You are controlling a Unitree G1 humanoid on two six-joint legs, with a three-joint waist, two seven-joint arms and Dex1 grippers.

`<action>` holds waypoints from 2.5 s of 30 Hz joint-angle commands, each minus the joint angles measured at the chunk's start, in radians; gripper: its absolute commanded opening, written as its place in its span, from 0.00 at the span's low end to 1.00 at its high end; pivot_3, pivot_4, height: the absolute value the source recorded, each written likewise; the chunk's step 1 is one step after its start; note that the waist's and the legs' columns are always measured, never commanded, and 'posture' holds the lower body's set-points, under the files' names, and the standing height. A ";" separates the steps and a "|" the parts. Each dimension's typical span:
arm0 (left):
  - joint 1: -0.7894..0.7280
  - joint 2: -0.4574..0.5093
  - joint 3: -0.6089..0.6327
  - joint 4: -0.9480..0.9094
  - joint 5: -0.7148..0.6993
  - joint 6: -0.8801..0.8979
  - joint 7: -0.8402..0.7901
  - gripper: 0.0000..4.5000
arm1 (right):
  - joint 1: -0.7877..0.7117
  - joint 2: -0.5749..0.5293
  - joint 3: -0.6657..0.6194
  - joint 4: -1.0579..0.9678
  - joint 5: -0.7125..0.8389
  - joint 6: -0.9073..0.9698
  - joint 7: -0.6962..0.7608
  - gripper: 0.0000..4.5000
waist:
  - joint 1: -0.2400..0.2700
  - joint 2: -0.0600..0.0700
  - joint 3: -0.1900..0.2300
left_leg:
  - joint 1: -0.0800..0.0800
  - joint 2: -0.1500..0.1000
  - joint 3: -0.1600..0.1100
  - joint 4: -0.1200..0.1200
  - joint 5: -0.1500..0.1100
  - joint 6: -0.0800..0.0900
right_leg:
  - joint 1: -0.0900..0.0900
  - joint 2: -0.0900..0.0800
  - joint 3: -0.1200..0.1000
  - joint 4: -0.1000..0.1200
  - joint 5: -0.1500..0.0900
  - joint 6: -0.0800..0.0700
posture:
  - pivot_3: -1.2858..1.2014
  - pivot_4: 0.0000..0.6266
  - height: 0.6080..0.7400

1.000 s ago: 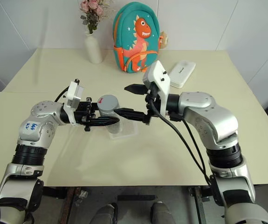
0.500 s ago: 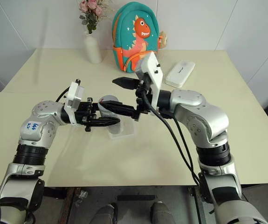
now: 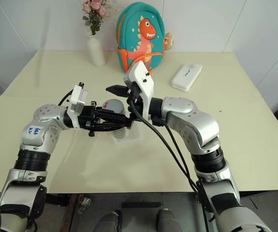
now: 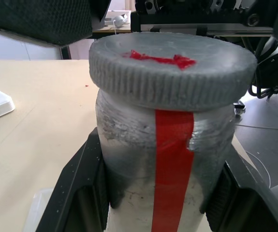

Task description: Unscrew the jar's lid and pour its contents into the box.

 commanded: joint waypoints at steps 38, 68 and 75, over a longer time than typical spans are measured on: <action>-0.005 0.004 0.010 -0.036 -0.007 -0.004 0.007 0.44 | 0.028 -0.082 -0.018 -0.039 -0.036 -0.028 0.038 0.99 | 0.000 0.000 0.000 | 0.000 0.000 0.000 0.000 0.000 0.000 | 0.000 0.000 0.000 0.000 0.000 0.000 | 0.52 0.24 1.00; -0.006 0.004 0.010 -0.036 -0.008 -0.001 0.006 0.44 | 0.007 -0.053 0.002 -0.031 0.005 -0.049 0.085 0.99 | 0.001 0.000 0.000 | 0.000 0.000 0.000 0.000 0.000 0.000 | 0.000 0.000 0.000 0.000 0.000 0.000 | 0.52 0.24 1.00; -0.003 0.007 0.012 -0.036 -0.008 -0.002 0.003 0.44 | -0.004 -0.059 0.015 -0.002 -0.030 -0.071 0.097 0.99 | 0.001 0.000 0.000 | 0.000 0.000 0.000 0.000 0.000 0.000 | 0.000 0.000 0.000 0.000 0.000 0.000 | 0.52 0.24 1.00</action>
